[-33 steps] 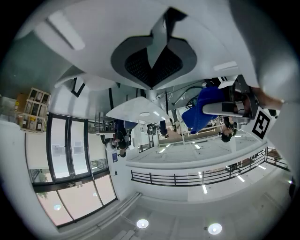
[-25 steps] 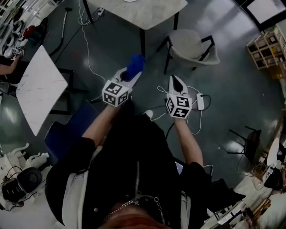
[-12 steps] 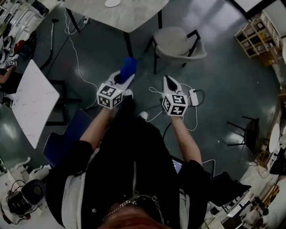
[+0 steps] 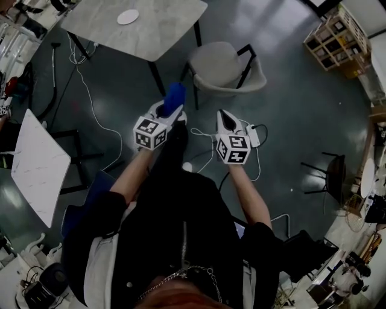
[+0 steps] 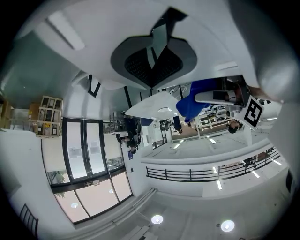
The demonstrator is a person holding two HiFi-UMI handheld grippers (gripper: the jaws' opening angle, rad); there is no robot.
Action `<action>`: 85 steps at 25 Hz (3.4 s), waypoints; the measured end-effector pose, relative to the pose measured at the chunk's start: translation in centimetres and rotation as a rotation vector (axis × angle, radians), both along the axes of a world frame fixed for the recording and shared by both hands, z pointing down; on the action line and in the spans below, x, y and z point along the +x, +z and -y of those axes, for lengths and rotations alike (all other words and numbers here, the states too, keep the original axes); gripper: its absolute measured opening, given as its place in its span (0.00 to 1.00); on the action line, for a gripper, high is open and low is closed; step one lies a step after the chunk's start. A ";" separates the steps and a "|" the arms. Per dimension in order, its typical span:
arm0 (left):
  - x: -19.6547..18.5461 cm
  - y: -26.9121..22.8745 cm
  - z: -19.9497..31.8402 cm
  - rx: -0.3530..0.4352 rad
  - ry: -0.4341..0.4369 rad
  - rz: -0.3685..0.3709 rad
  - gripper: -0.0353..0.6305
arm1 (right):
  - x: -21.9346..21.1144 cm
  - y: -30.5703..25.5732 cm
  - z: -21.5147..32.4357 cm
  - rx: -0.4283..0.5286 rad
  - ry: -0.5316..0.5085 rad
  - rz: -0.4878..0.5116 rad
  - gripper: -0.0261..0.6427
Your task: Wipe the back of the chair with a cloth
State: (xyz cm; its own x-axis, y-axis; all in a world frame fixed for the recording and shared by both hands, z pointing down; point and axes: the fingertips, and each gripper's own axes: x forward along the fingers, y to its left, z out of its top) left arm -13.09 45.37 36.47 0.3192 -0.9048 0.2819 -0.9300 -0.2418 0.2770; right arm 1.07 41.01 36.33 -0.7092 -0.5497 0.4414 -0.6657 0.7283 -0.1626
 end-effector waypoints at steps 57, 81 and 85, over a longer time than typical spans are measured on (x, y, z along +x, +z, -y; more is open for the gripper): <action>21.3 15.3 44.9 -0.218 0.859 0.143 0.24 | 13.2 6.0 38.2 -0.166 0.372 -0.164 0.04; 29.1 21.2 37.5 -0.325 1.177 0.121 0.24 | 17.2 8.1 34.8 -0.242 0.441 -0.216 0.04; 28.4 21.0 35.3 -0.336 1.223 0.136 0.24 | 16.6 8.4 34.9 -0.247 0.432 -0.211 0.04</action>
State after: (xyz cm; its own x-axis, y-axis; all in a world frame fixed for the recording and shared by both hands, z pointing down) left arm 15.32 10.09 57.50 0.8413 0.0791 0.5347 -0.1773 -0.8941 0.4112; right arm 17.67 6.14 44.68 -0.3232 -0.6335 0.7030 -0.9329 0.3379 -0.1244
